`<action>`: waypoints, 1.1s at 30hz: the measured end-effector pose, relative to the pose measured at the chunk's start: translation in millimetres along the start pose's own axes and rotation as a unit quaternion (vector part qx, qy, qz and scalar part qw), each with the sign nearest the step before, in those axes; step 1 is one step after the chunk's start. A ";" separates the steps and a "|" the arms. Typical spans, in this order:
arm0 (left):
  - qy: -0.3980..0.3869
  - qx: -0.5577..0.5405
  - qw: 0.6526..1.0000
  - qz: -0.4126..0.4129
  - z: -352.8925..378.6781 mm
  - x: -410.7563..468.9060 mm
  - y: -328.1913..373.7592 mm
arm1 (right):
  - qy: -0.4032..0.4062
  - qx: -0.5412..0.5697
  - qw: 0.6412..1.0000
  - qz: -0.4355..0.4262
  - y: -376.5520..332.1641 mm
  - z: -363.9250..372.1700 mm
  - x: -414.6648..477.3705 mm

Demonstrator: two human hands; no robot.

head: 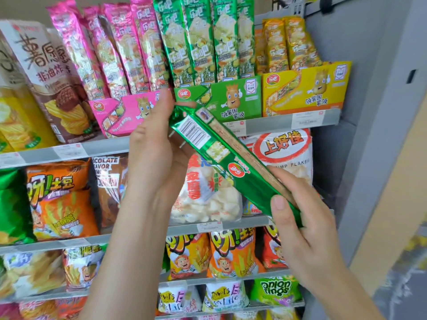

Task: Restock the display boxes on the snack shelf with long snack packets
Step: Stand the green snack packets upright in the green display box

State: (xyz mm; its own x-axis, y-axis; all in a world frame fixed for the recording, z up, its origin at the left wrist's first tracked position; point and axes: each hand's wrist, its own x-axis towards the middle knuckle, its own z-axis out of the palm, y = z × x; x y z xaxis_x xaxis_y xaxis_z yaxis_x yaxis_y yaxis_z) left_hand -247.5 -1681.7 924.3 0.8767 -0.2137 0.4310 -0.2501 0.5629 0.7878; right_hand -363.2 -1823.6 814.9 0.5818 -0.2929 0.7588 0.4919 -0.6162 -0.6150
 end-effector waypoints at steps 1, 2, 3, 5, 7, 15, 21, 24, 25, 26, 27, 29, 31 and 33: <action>-0.008 0.004 1.000 0.006 2.5 1.6 0.2 | 0.001 0.015 1.000 0.002 0.4 -1.4 -0.3; -0.019 0.020 0.999 0.019 5.1 2.4 0.8 | 0.003 0.026 1.000 0.004 0.6 -2.7 -0.3; -0.031 0.041 0.998 0.035 9.0 2.6 2.0 | 0.006 0.036 0.999 0.007 0.9 -4.3 0.5; -0.058 0.081 0.993 0.059 17.2 3.1 4.7 | 0.015 0.099 0.994 0.034 0.6 -7.9 4.3; -0.110 0.125 0.983 0.078 23.9 6.2 8.2 | 0.036 0.199 0.975 0.096 0.6 -14.8 11.5; -0.149 0.207 0.950 0.183 70.4 30.5 28.4 | -0.028 0.339 0.887 0.311 7.0 -46.3 70.0; -0.122 0.301 0.896 0.302 121.8 67.9 57.8 | -0.094 0.124 0.988 -0.006 4.4 -56.5 133.9; -0.130 0.353 0.854 0.359 148.2 86.6 77.7 | -0.091 0.124 0.986 -0.068 5.0 -61.6 173.2; -0.132 0.367 0.841 0.375 156.1 93.0 84.8 | -0.095 0.143 0.982 -0.075 5.8 -62.8 186.2; -0.133 0.381 0.827 0.391 163.8 99.2 91.7 | -0.091 0.148 0.981 -0.084 4.8 -63.7 198.9; -0.134 0.396 0.812 0.407 170.7 105.1 98.6 | -0.085 0.137 0.983 -0.093 4.9 -62.8 211.3; -0.127 0.432 0.779 0.436 182.5 115.9 108.5 | -0.064 0.114 0.987 -0.096 6.8 -56.7 234.1; -0.116 0.476 0.750 0.445 190.1 123.6 111.9 | -0.045 0.090 0.991 -0.092 9.5 -48.4 252.0; -0.110 0.518 0.733 0.427 190.2 129.9 108.8 | -0.052 0.062 0.993 -0.088 12.9 -39.2 261.2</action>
State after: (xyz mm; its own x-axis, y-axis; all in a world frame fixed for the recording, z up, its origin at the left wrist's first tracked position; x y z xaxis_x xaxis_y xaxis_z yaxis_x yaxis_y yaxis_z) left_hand -238.9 -1800.1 1149.7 0.1586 -0.3242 0.9326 -0.9471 -0.3169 0.0509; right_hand -230.3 -1936.8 1013.5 0.5403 -0.1088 0.8344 0.6638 -0.5543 -0.5021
